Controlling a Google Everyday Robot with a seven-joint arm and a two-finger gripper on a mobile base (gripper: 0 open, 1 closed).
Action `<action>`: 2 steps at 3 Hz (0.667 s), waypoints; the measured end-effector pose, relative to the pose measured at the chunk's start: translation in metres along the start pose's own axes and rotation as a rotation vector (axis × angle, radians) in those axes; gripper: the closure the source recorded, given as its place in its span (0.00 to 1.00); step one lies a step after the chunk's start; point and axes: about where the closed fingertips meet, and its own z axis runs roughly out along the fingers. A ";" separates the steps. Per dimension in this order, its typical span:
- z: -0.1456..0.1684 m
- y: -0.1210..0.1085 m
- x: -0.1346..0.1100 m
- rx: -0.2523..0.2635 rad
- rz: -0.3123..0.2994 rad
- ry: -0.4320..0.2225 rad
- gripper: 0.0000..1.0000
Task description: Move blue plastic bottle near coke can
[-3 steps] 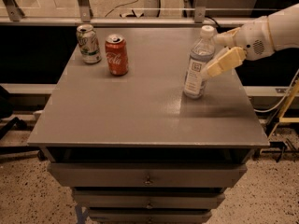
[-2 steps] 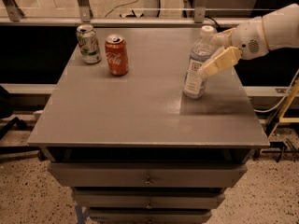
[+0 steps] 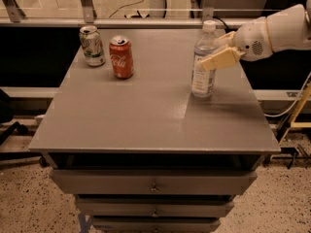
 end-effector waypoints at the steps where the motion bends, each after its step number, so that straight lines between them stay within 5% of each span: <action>1: -0.002 0.000 -0.010 0.022 -0.026 -0.025 0.72; 2: -0.008 -0.007 -0.028 0.070 -0.089 -0.075 0.95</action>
Offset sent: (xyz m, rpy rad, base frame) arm 0.0193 0.0026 0.0594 0.0459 -0.2849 -0.0198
